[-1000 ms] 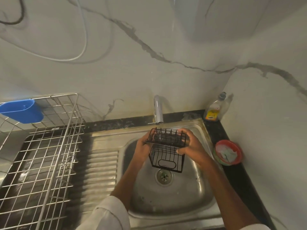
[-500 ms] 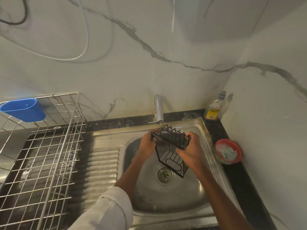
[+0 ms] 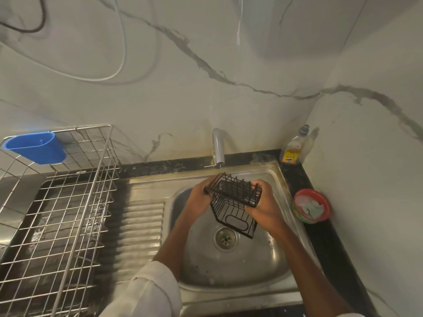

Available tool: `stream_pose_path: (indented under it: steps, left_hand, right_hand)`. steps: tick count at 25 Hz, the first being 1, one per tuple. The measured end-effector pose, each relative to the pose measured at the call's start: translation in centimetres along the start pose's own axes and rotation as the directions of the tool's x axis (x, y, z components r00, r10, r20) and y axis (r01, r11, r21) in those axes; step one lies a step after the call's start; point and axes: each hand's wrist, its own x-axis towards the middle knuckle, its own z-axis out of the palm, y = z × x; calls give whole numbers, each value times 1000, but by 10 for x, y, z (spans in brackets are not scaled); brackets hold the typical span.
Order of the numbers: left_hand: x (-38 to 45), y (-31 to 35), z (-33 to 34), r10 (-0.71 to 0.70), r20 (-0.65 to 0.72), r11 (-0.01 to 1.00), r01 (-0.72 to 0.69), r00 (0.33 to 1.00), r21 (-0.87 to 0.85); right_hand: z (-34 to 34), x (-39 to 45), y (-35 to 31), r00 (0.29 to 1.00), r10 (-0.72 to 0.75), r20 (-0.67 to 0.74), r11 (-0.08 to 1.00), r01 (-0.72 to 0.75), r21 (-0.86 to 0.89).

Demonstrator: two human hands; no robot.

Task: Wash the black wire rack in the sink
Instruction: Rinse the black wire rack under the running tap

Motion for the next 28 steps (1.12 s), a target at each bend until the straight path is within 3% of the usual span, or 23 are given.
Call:
stream_pose_path:
  steps: [3,7,13,18,25,28]
  left_hand:
    - [-21,-11,-5,38,-147,999,-43,988,-31]
    - [-38,-22,-26,-19,-227,995,-4,974,-101]
    - [-60,-29,-61,0,-158,977,-34,987,-212]
    - [-54,-25,-82,-13,46,989,20,999,-146]
    - [-64,-44,-65,-49,-269,990,11,962,-142]
    - [-68,-42,-62,-38,-322,989,-10,946,-146]
  right_hand:
    - [5,0,-10,993,-29,116,994,17,104]
    - [20,16,-23,972,-19,235,979,-30,202]
    - [44,49,-40,949,-50,311,947,-54,317]
    - [56,60,-40,948,-5,318,874,-151,462]
    - [63,72,-72,919,24,393,919,-174,352]
    - [64,74,-70,893,0,451,923,-174,344]
